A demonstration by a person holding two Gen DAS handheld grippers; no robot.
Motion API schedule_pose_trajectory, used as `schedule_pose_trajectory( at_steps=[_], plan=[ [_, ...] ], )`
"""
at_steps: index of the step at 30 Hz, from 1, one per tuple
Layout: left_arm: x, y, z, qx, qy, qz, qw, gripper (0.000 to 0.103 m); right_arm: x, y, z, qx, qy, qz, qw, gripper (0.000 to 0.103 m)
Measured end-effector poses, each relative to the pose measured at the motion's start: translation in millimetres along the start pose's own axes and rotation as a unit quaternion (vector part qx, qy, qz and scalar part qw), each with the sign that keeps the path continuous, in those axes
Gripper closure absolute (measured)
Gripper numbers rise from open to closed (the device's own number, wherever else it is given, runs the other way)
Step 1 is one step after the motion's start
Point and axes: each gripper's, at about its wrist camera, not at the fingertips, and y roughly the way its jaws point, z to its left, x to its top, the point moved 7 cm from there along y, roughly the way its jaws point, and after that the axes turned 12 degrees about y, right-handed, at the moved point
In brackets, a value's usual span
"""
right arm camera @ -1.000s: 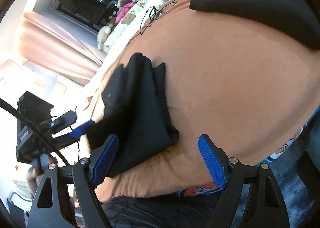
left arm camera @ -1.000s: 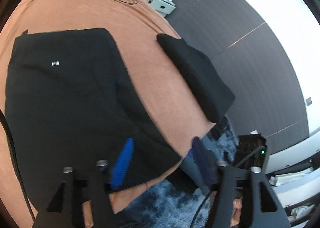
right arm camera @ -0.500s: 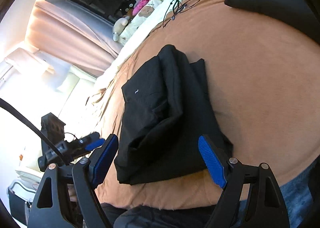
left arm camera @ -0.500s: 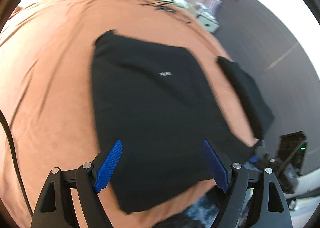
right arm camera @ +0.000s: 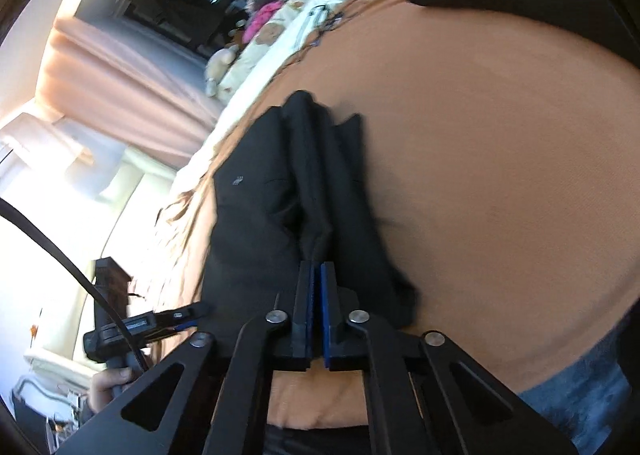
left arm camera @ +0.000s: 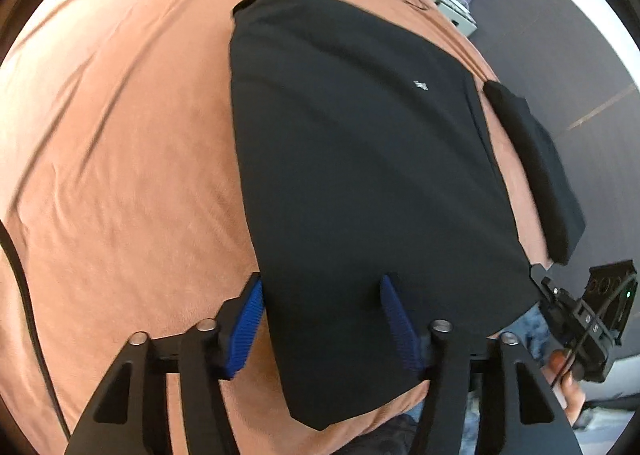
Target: Fold large clothes
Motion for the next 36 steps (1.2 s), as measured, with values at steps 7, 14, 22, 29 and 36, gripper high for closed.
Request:
schedule_pose_trajectory(
  at_steps=[7, 14, 22, 29, 36],
  plan=[
    [6, -3, -33, 0.083, 0.086, 0.008, 0.9928, 0.06, -7, -24, -50, 0.005, 0.073, -0.017, 0.997, 0.103],
    [11, -1, -46, 0.113, 0.126, 0.004, 0.9856, 0.063, 3, -45, -14, 0.059, 0.068, -0.007, 0.996, 0.09],
    [5, -2, -34, 0.08, 0.103, -0.004, 0.9914, 0.063, -10, -29, -7, 0.062, 0.078, 0.012, 0.995, 0.022],
    [9, 2, -14, 0.026, 0.056, -0.004, 0.9981, 0.043, -5, -14, -2, 0.024, 0.071, 0.027, 0.997, 0.095],
    [27, 6, 19, -0.006, -0.027, -0.043, 0.9987, 0.04, 0, -36, 8, 0.014, 0.069, 0.009, 0.997, 0.102]
  ],
)
